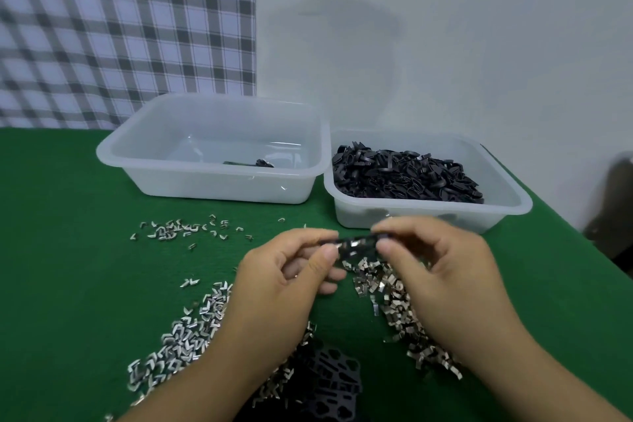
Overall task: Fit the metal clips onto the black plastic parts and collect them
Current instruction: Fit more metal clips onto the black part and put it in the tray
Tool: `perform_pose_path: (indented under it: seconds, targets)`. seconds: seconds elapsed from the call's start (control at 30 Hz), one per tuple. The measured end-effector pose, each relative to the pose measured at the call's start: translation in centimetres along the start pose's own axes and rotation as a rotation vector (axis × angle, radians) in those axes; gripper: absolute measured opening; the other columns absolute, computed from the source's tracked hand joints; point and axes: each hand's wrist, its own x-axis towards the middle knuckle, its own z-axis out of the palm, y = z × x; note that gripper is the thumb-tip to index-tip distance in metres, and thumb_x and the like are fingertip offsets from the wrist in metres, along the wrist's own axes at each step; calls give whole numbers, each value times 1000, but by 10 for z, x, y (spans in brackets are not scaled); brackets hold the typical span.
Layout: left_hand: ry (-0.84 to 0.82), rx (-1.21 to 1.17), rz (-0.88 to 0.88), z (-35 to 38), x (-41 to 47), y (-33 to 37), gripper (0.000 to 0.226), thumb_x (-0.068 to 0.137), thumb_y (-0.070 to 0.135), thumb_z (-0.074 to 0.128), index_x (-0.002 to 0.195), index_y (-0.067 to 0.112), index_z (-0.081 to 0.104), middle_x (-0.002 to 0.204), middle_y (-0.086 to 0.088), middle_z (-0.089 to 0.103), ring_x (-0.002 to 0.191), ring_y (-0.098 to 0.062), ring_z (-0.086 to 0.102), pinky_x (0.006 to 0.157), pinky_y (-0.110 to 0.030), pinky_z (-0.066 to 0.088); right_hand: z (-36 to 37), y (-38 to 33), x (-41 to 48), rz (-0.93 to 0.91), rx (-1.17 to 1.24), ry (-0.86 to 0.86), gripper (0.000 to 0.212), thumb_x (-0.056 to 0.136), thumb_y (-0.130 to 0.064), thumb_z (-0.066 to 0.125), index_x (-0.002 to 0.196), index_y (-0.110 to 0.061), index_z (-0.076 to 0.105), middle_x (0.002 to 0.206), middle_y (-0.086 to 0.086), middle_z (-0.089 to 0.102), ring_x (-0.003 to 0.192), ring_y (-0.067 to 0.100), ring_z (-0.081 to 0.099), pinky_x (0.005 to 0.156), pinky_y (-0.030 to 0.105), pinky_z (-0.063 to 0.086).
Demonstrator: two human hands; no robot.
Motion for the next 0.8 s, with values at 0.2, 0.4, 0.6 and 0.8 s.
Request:
perform_pose_path:
  seconds: [0.2, 0.4, 0.6, 0.8]
  targets:
    - [50, 159, -65, 0, 2, 19, 12, 90, 13, 58, 92, 24, 64, 74, 1, 69, 65, -10, 70, 64, -28, 58, 16, -47, 87, -246, -87, 250, 10, 83, -15, 65, 92, -18, 67, 74, -21, 58, 68, -9, 55, 68, 2, 39]
    - [-338, 674, -51, -6, -2, 36, 8, 82, 22, 70, 77, 29, 70, 68, 11, 68, 63, 2, 61, 61, -8, 48, 49, -48, 132, -188, -242, -52, 23, 86, -19, 64, 109, -19, 66, 114, -5, 63, 98, 9, 57, 90, 17, 41]
    - [-723, 1124, 34, -13, -7, 38, 29, 82, 31, 70, 110, 37, 62, 108, 16, 55, 102, -5, 51, 91, -23, 42, 34, -23, 65, -242, -184, -32, 13, 84, -16, 63, 94, -18, 72, 89, -7, 61, 76, 0, 51, 77, 19, 39]
    - [-710, 1076, 48, -10, -7, 38, 16, 77, 28, 74, 79, 29, 58, 86, 14, 53, 83, -3, 51, 77, -23, 44, 12, 2, 1, -102, 20, 55, 14, 82, -11, 65, 82, -23, 72, 86, -12, 67, 76, 3, 59, 72, 17, 48]
